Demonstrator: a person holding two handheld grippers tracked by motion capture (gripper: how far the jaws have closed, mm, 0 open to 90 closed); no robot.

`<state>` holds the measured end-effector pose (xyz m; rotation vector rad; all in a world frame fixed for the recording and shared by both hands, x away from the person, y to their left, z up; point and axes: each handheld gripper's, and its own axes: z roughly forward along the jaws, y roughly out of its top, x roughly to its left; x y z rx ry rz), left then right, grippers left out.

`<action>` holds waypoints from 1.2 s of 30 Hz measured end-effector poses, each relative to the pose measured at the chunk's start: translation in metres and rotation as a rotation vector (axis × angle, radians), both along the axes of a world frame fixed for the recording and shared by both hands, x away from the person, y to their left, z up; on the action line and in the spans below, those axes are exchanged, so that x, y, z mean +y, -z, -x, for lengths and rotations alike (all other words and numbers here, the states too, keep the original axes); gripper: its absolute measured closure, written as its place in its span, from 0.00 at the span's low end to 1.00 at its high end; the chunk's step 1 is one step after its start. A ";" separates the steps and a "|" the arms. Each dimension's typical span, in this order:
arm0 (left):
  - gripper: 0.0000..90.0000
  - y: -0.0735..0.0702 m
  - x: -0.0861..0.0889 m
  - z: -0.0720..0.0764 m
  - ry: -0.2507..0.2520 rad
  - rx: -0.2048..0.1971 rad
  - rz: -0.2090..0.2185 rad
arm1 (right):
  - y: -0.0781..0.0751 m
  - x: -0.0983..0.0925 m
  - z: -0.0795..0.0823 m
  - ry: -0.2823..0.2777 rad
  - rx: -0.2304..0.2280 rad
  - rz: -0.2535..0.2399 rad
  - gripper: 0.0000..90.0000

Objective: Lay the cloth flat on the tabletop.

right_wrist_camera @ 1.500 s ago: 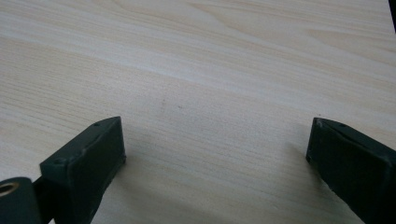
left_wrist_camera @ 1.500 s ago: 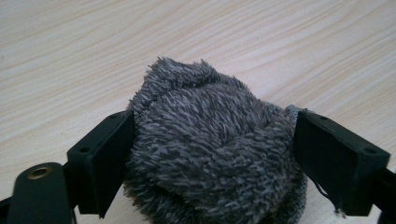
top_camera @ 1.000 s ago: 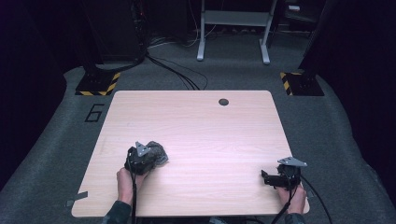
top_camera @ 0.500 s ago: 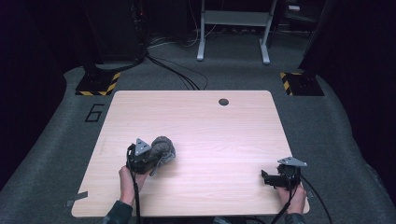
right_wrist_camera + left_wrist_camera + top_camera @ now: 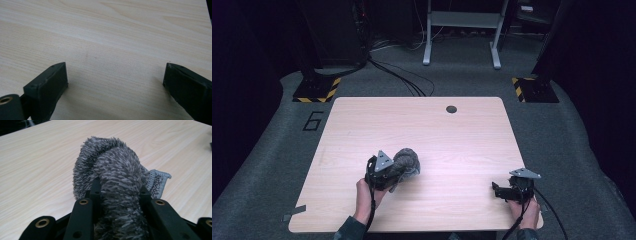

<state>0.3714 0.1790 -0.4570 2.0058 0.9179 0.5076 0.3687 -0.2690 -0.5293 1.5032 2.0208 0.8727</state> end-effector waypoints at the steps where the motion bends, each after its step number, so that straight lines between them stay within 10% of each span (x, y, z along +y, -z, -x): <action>1: 0.75 0.002 -0.004 0.000 0.011 0.009 0.005 | 0.000 0.000 0.000 0.001 0.000 -0.001 0.06; 13: 0.69 0.032 -0.052 -0.002 0.134 0.091 0.010 | 0.000 0.000 0.000 -0.005 -0.001 0.001 0.06; 16: 0.49 0.044 -0.059 -0.008 0.127 0.113 -0.016 | 0.000 0.000 0.000 -0.006 -0.001 0.002 0.06; 21: 0.19 0.031 -0.055 0.002 0.102 0.064 -0.036 | 0.000 0.000 0.000 -0.003 0.002 0.000 0.06; 30: 0.18 0.014 -0.042 0.037 0.098 -0.005 -0.075 | -0.009 0.010 0.003 0.005 0.005 -0.073 0.13; 36: 0.20 0.023 -0.051 0.059 0.117 -0.029 -0.128 | -0.027 0.049 0.009 -0.114 0.005 -0.085 0.21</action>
